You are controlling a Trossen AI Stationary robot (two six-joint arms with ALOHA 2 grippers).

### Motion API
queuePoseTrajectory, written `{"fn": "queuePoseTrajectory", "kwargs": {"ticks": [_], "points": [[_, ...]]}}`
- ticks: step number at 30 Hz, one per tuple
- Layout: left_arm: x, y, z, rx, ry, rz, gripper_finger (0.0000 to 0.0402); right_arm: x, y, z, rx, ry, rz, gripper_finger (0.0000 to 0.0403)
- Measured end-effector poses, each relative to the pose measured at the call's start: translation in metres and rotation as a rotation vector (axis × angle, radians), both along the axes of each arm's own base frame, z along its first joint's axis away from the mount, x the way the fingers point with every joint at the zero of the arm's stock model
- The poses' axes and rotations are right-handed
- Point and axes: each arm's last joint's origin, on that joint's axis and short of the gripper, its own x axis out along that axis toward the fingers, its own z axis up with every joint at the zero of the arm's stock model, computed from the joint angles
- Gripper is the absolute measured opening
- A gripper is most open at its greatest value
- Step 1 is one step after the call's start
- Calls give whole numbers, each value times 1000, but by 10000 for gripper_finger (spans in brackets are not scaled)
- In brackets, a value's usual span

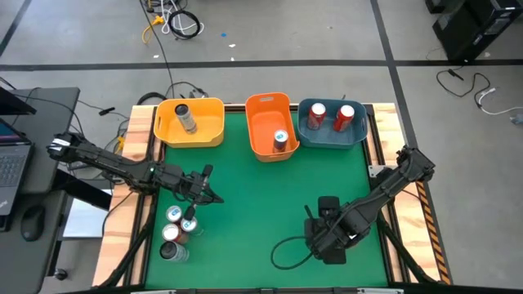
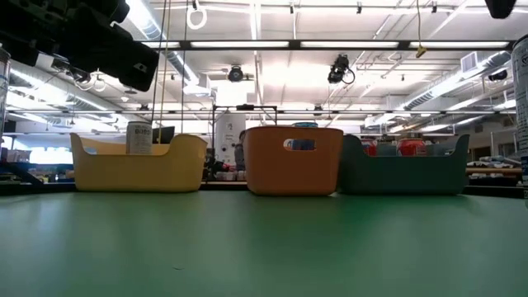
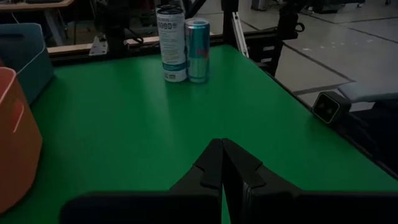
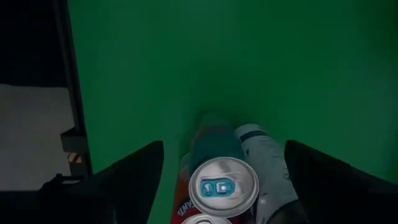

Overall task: Sort soda cans
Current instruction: Put the blue soda can into the orange bin

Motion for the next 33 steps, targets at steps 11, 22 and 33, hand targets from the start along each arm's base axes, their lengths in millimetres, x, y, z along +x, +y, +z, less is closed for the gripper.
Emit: {"fn": "queuePoseTrajectory", "kwargs": {"ticks": [11, 22, 33], "points": [[0, 0, -1, 0, 12, -10, 5, -6, -1, -30, 4, 114, 60, 325], [0, 0, -1, 11, 9, -14, 5, -14, -1, -61, -9, 176, 141, 318], [0, 0, -1, 10, 9, -14, 5, -14, -5, -70, 6, 198, 122, 223]]}}
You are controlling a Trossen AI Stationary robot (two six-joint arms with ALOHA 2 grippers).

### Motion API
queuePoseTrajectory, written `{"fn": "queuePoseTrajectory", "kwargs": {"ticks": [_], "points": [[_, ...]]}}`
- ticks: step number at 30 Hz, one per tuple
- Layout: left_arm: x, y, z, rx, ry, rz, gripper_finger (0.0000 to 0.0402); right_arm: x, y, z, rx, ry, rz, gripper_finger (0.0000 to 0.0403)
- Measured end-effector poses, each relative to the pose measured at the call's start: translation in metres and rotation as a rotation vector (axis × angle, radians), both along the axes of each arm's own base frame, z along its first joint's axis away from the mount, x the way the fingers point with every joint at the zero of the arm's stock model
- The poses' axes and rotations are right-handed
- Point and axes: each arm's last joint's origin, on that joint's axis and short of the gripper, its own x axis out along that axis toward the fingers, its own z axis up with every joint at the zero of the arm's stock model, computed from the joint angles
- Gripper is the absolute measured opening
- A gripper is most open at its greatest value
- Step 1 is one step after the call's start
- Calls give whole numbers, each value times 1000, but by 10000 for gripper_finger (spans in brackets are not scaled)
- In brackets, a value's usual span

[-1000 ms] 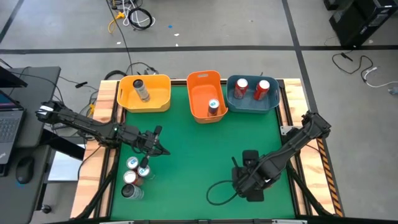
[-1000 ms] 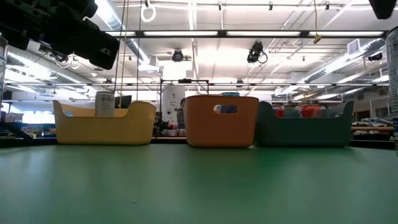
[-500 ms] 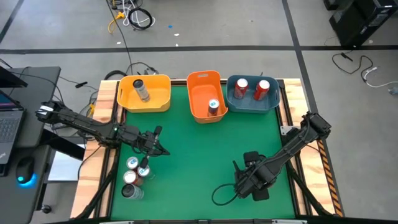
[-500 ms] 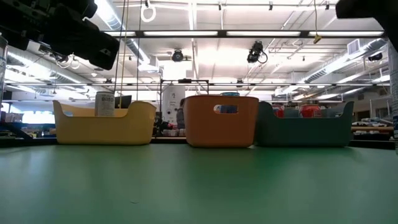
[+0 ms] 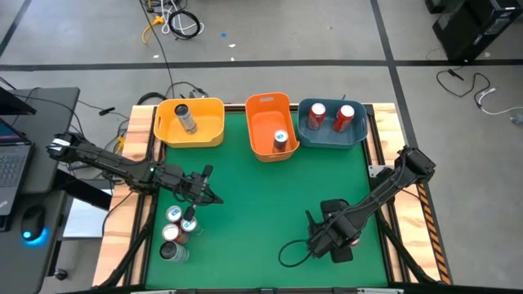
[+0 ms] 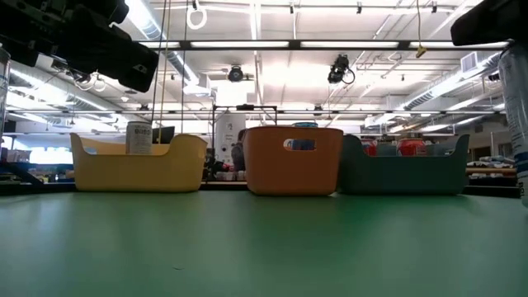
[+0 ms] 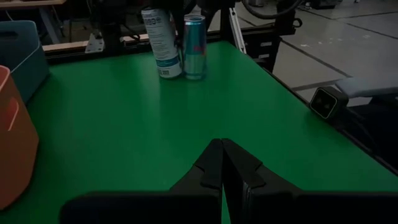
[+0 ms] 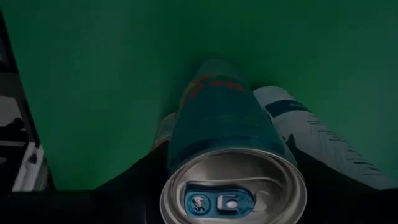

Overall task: Sort soda cans
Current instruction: Put the blue soda can into the orange bin

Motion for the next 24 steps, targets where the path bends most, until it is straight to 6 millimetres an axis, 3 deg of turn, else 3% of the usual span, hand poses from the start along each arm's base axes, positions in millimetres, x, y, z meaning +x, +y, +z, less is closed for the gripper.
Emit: {"fn": "queuePoseTrajectory", "kwargs": {"ticks": [7, 14, 18, 24], "points": [[0, 0, 0, 0, -1, 0, 5, 10, 3, 7, 62, -61, -13, 223], [0, 0, 0, 0, -1, 0, 5, 37, -9, 45, 91, -234, -81, 223], [0, 0, 0, -1, -1, 0, 5, 58, -38, 76, 38, -357, -186, 223], [0, 0, 0, -1, -1, 0, 5, 84, -117, 118, -137, -516, -378, 223]]}}
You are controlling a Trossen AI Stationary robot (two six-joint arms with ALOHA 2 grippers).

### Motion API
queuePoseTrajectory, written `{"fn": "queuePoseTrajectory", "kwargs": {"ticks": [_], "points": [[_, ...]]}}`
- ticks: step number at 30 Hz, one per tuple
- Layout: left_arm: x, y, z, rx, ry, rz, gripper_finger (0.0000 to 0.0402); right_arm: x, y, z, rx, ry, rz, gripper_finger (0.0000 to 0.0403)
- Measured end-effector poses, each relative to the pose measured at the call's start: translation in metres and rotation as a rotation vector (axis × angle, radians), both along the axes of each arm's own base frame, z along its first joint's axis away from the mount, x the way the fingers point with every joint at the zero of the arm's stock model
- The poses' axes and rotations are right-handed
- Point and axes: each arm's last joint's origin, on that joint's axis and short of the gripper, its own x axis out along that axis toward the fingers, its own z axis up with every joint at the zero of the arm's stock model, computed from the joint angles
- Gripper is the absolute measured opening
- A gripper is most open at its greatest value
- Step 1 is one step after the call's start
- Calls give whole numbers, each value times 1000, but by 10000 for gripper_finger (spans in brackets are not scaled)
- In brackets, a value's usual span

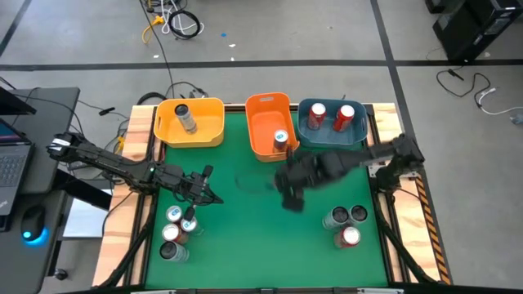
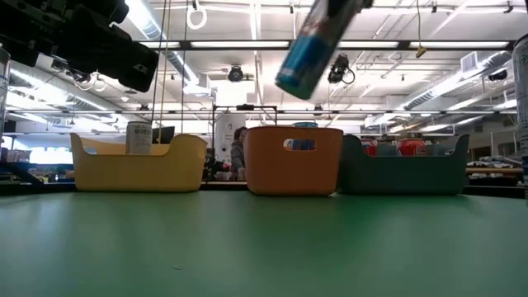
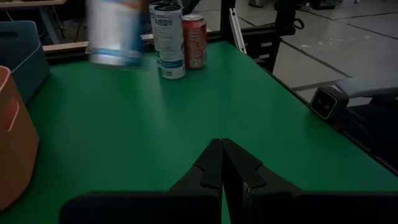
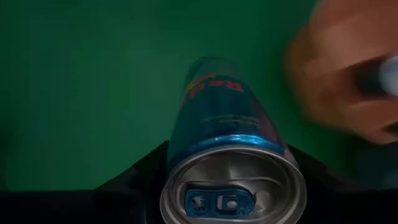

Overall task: Sort soda cans
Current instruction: Put the blue soda can into the orange bin

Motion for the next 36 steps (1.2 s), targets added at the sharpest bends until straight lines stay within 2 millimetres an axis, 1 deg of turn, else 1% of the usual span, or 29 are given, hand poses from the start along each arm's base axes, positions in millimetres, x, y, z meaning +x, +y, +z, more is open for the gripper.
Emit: {"fn": "queuePoseTrajectory", "kwargs": {"ticks": [4, 7, 10, 12, 15, 17, 19, 24, 27, 31, 36], "points": [[0, 0, 0, 2, -1, 0, 5, 10, -53, 15, -46, -52, -38, 223], [0, 0, 0, 4, -1, -1, 5, 10, -86, 20, -73, -61, -71, 223], [0, 0, 0, 5, -2, -1, 5, 14, -112, 16, -81, -51, -83, 223], [0, 0, 0, 7, -2, 4, 5, 23, -124, 6, -82, -34, -77, 223], [0, 1, 0, 12, -2, 22, 5, 34, -134, -11, -86, 17, -63, 223], [0, 1, 0, 13, -2, 25, 5, 38, -140, -21, -80, 65, -57, 223], [0, 1, 0, 14, 0, 26, 5, 43, -147, -24, -78, 90, -55, 223], [0, 1, -1, 15, 3, 26, 5, 63, -157, -28, -87, 106, -9, 223], [0, 1, -1, 15, 4, 27, 5, 73, -159, -37, -82, 162, 15, 223], [0, 1, -1, 15, 4, 27, 5, 83, -169, -54, -67, 265, 29, 223], [0, 1, -1, 16, 8, 27, 5, 94, -179, -72, -57, 322, 39, 223]]}}
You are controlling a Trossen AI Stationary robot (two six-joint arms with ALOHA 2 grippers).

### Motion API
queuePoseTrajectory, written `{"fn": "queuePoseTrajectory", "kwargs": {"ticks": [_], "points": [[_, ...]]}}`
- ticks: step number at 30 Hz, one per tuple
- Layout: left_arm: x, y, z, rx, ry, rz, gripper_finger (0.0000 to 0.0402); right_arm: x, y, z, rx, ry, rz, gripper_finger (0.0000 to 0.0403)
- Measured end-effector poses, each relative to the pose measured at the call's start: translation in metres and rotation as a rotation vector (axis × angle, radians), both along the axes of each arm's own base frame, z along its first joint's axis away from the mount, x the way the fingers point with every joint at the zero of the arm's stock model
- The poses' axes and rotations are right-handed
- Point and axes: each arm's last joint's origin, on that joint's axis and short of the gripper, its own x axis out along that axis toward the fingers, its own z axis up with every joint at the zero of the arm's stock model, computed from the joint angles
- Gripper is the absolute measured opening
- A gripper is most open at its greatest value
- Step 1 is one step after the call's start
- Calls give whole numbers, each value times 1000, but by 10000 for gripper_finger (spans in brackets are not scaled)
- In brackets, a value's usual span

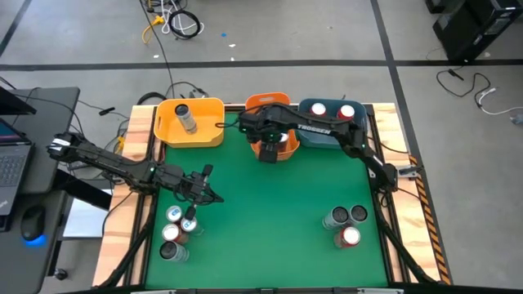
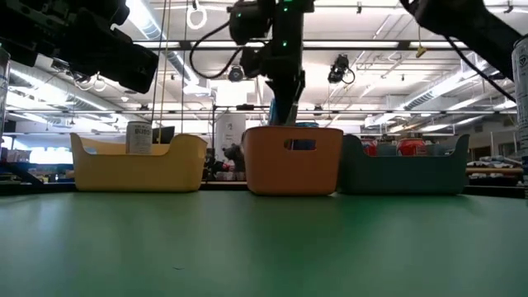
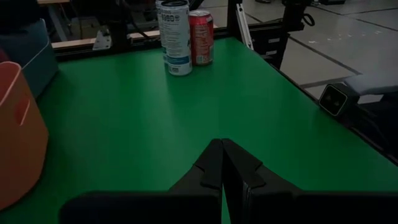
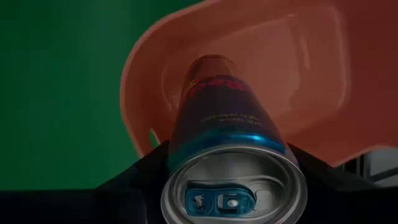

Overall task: Sort soda cans
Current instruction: Put the blue soda can into the orange bin

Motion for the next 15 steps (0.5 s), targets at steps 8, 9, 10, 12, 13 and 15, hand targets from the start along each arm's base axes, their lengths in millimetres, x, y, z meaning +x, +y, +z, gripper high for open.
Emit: {"fn": "queuePoseTrajectory", "kwargs": {"ticks": [8, 9, 10, 12, 13, 15], "points": [[0, 0, 0, 1, 5, 0, 5, 6, -15, -23, 32, 55, -6, 223], [0, 0, 0, 1, 4, 0, 5, 6, -16, -24, 40, 51, -6, 223], [0, 0, 0, 1, 4, 0, 5, 6, -17, -24, 41, 46, -7, 223], [0, 0, -1, 2, 7, 0, 5, 7, -18, -25, 40, 41, -10, 223], [0, 0, -1, 2, 7, 0, 5, 7, -18, -25, 40, 43, -10, 223], [0, 0, -1, 2, 10, 0, 5, 7, -18, -25, 39, 38, -9, 237]]}}
